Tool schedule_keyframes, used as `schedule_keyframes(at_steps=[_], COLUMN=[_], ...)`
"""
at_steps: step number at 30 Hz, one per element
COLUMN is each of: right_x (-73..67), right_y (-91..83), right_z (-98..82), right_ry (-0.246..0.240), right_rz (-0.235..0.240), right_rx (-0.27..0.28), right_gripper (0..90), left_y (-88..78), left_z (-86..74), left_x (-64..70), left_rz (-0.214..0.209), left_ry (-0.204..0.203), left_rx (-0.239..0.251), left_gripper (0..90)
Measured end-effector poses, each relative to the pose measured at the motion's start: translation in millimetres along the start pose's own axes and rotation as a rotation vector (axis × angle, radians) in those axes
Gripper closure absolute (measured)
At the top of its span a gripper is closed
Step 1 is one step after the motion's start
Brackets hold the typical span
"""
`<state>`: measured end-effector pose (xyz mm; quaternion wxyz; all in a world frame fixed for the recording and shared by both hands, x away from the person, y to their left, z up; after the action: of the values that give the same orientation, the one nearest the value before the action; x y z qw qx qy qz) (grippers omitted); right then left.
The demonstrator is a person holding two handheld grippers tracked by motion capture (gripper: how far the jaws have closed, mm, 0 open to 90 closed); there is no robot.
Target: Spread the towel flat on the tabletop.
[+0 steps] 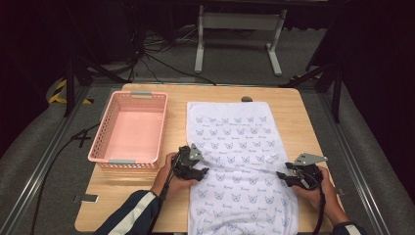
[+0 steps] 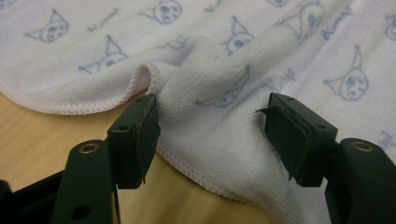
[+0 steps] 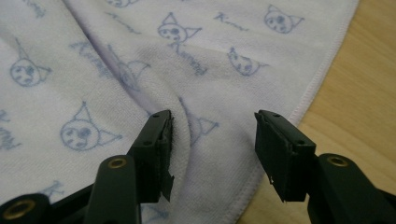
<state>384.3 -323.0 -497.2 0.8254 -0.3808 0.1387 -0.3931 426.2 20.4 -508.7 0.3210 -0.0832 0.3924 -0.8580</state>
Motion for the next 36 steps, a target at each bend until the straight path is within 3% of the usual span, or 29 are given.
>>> schedule_keyframes(at_steps=[2, 4, 6, 8, 9, 10, 13, 18, 19, 20, 22, 23, 24, 25, 27, 31, 32, 33, 34, 35, 36], right_x=[5.8, 8.1, 10.5, 6.5, 6.5, 3.4, -13.6, -33.7, -40.7, -49.1, -51.9, -55.1, -54.5, -51.6, -46.4, -2.2, 9.0, 20.1, 30.8, 41.4, 49.1], right_y=[3.1, 5.6, 8.9, 7.1, 7.1, 5.0, -8.4, -24.4, -29.9, -37.1, -39.4, -43.4, -44.5, -45.4, -46.2, -45.3, -42.8, -39.4, -34.6, -29.2, -25.1], right_z=[3.0, 5.0, 8.7, 7.3, 7.3, 5.4, -7.3, -21.6, -25.9, -31.1, -32.9, -34.8, -33.6, -30.4, -25.1, 15.2, 25.1, 33.4, 40.6, 47.3, 52.1], right_ry=[0.000, 0.004, 0.010, -0.015, -0.015, -0.024, -0.020, -0.036, -0.060, -0.070, -0.078, -0.090, -0.090, -0.084, -0.081, -0.044, -0.048, -0.036, -0.015, -0.006, 0.009], right_rz=[-0.026, -0.025, 0.009, 0.020, 0.020, 0.026, 0.104, 0.153, 0.162, 0.184, 0.190, 0.209, 0.228, 0.225, 0.211, 0.074, 0.032, 0.011, 0.002, -0.017, -0.028], right_rx=[0.004, 0.010, 0.003, 0.004, 0.004, 0.003, -0.030, -0.070, -0.096, -0.130, -0.142, -0.160, -0.155, -0.141, -0.118, 0.015, 0.047, 0.064, 0.072, 0.081, 0.093], right_gripper=[47.1, 48.2, 51.2, 54.8, 54.8, 55.5, 55.1, 54.0, 54.0, 53.4, 53.3, 55.8, 55.8, 54.2, 52.9, 50.1, 49.6, 50.0, 49.0, 48.6, 49.0], left_y=[2.8, 6.8, 6.1, 1.4, -2.3, -6.4, -24.5, -42.9, -45.4, -47.6, -48.8, -49.0, -49.4, -49.4, -49.3, -35.8, -30.6, -24.0, -18.5, -14.3, -7.1], left_z=[2.7, 6.7, 6.3, 2.3, -1.2, -5.7, -24.5, -38.3, -40.4, -40.8, -39.1, -32.3, -26.6, -26.6, -6.7, 33.9, 41.9, 49.2, 55.7, 60.6, 67.4], left_x=[-3.5, -8.1, -8.7, -3.6, 0.1, 5.0, 23.8, 44.9, 49.1, 52.3, 53.0, 49.5, 46.3, 46.3, 35.9, 8.5, 1.6, -6.7, -14.6, -20.5, -30.6], left_rz=[0.019, -0.018, -0.018, -0.020, -0.016, -0.028, -0.096, -0.138, -0.151, -0.155, -0.161, -0.138, -0.129, -0.129, -0.130, -0.094, -0.114, -0.090, -0.056, -0.052, -0.054], left_ry=[-0.016, -0.019, -0.028, -0.032, -0.017, -0.015, -0.003, 0.044, 0.059, 0.060, 0.059, 0.073, 0.059, 0.059, 0.031, 0.006, -0.033, -0.043, -0.029, -0.046, -0.094], left_rx=[-0.004, -0.009, -0.015, -0.020, -0.015, -0.008, -0.008, -0.063, -0.075, -0.077, -0.072, -0.058, -0.048, -0.048, 0.004, 0.059, 0.064, 0.063, 0.058, 0.066, 0.066], left_gripper=[35.8, 38.0, 43.1, 45.0, 45.0, 46.9, 46.8, 44.8, 42.3, 39.6, 38.2, 34.2, 33.0, 30.9, 29.6, 25.9, 25.8, 25.4, 24.6, 24.4, 25.0])
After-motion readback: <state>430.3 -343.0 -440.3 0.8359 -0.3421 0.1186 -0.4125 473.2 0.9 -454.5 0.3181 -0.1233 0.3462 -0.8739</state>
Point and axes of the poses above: each handheld gripper's, and its own axes: y roughly forward along the jaws, z roughly out of its top, x roughly to its right, the point moved 6 cm from there along y, roughly forward along the jaws, and after that the axes turned 4 degrees about z, right-handed, at the moved point
